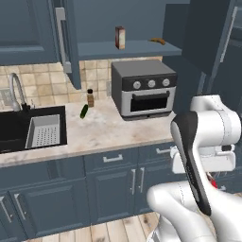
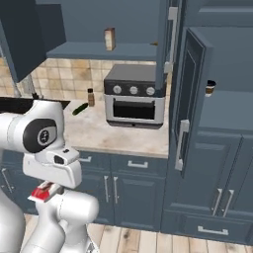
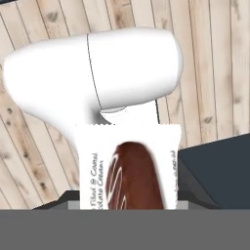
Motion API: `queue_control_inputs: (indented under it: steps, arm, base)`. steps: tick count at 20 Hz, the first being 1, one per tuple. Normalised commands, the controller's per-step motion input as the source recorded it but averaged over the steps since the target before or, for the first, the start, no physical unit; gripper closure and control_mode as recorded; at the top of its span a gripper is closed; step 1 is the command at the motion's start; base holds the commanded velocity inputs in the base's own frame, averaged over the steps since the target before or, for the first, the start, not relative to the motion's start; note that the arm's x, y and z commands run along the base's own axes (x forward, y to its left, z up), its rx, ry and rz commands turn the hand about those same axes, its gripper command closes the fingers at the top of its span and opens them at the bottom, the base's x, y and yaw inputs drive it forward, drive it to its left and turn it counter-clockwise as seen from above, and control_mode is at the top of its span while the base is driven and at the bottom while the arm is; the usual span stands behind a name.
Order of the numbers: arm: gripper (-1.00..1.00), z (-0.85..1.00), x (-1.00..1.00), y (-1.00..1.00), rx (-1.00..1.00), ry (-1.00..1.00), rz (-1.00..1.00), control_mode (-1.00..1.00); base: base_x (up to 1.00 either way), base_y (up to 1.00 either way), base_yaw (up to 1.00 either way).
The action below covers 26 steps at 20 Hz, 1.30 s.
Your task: Pick the bar and boxed food from the counter and place them in the cabinets closest to them.
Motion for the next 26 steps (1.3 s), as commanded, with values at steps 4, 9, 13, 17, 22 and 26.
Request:
queue_control_inputs:
  steps: [4, 9, 13, 17, 22, 26]
  arm:
    - [1.0, 0.0, 0.0, 0.0, 0.0, 0.0, 0.0, 1.0]
    - [1.0, 0.0, 0.0, 0.0, 0.0, 0.0, 0.0, 1.0]
    - [1.0, 0.0, 0.0, 0.0, 0.0, 0.0, 0.0, 1.0]
    - [1.0, 0.0, 0.0, 0.0, 0.0, 0.0, 0.0, 1.0]
    - [1.0, 0.0, 0.0, 0.0, 0.0, 0.0, 0.0, 1.0]
    - [1.0, 0.0, 0.0, 0.0, 0.0, 0.0, 0.0, 1.0]
  base:
    - [-0.13, 0.0, 0.0]
    - [-0.09, -0.18, 0.0]
    - [-0.23, -0.51, 0.0]
    - [-0.27, -0.54, 0.0]
    - [-0.32, -0.56, 0.0]
    - [-0.32, -0.57, 0.0]
